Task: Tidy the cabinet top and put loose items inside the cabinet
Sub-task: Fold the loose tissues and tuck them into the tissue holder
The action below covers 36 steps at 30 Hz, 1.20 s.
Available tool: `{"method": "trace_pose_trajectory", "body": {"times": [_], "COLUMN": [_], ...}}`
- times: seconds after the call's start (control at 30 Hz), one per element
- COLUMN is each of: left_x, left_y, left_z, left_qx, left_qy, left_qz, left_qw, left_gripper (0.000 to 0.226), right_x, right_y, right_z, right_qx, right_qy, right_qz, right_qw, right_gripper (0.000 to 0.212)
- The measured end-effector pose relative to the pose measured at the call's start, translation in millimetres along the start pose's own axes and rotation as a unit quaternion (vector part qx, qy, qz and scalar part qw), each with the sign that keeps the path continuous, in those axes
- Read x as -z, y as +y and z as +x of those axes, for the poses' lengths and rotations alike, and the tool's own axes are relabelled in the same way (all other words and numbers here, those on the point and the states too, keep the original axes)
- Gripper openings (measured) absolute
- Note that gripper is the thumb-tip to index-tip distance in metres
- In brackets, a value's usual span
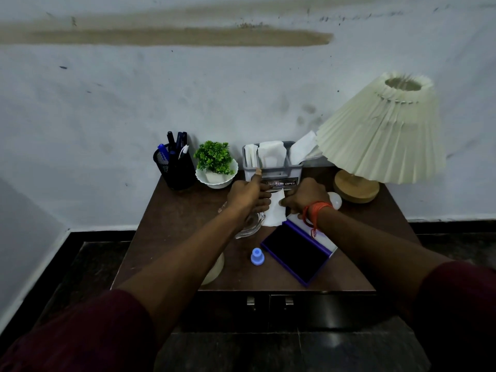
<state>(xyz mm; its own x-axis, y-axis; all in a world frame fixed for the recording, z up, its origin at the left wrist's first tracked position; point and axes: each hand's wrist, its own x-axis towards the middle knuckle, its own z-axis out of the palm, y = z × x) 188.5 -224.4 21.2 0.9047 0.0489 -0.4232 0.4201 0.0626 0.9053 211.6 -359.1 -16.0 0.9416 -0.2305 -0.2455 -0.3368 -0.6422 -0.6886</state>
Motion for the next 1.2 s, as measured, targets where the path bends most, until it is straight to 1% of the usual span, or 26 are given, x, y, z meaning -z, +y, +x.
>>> {"method": "trace_pose_trajectory", "body": {"times": [0.13,0.17,0.23,0.3,0.43,0.53,0.67,0.77,0.83,0.93,1.03,1.1,1.2], "left_x": [4.4,6.7,11.1,14.3,13.2,9.2,5.4,2.3,1.0,-0.3,-0.6,0.2,2.7], "left_y": [4.4,5.4,5.6,5.7,12.1,17.2,27.3,35.3,38.7,38.9,36.5,36.0,39.3], "left_z": [-7.2,-8.2,-9.0,-9.1,-18.2,-29.8,-44.9,-53.1,-57.2,-57.7,-53.7,-49.6,-41.8], "left_qx": [-0.031,-0.039,-0.053,-0.061,-0.049,-0.01,0.04,0.055,0.066,0.058,0.04,0.028,0.006], "left_qy": [0.004,0.014,0.045,0.067,0.06,0.028,-0.03,-0.06,-0.077,-0.07,-0.049,-0.039,-0.03], "left_qz": [-0.006,0.002,0.03,0.055,0.043,0.012,-0.047,-0.103,-0.12,-0.14,-0.17,-0.18,-0.186], "left_qw": [1.0,0.999,0.997,0.994,0.996,0.999,0.998,0.991,0.988,0.986,0.983,0.983,0.982], "left_gripper": [0.035,0.031,0.024,0.025,0.027,0.038,0.05,0.05,0.046,0.036,0.035,0.033,0.033], "right_x": [9.2,13.8,23.0,32.4,51.0,65.0,81.0,88.9,92.9,96.8,95.5,93.0,91.8], "right_y": [-8.6,-12.4,-19.6,-26.4,-45.0,-57.8,-68.3,-71.2,-70.8,-67.6,-62.9,-61.4,-66.2], "right_z": [-8.6,-13.6,-24.5,-34.3,-53.9,-66.7,-77.8,-83.3,-84.8,-83.4,-79.1,-76.6,-72.5], "right_qx": [-0.007,-0.002,0.017,0.038,0.068,0.084,0.088,0.074,0.069,0.084,0.093,0.105,0.18], "right_qy": [-0.017,-0.017,-0.018,-0.02,-0.025,-0.008,-0.031,-0.042,-0.043,-0.019,0.001,0.014,0.045], "right_qz": [0.04,0.047,0.06,0.065,0.099,0.116,0.126,0.145,0.155,0.116,0.072,0.052,0.022], "right_qw": [0.999,0.999,0.998,0.997,0.992,0.99,0.988,0.986,0.984,0.99,0.993,0.993,0.982], "right_gripper": [0.035,0.031,0.016,0.009,0.01,0.014,0.017,0.019,0.02,0.019,0.017,0.024,0.034]}}
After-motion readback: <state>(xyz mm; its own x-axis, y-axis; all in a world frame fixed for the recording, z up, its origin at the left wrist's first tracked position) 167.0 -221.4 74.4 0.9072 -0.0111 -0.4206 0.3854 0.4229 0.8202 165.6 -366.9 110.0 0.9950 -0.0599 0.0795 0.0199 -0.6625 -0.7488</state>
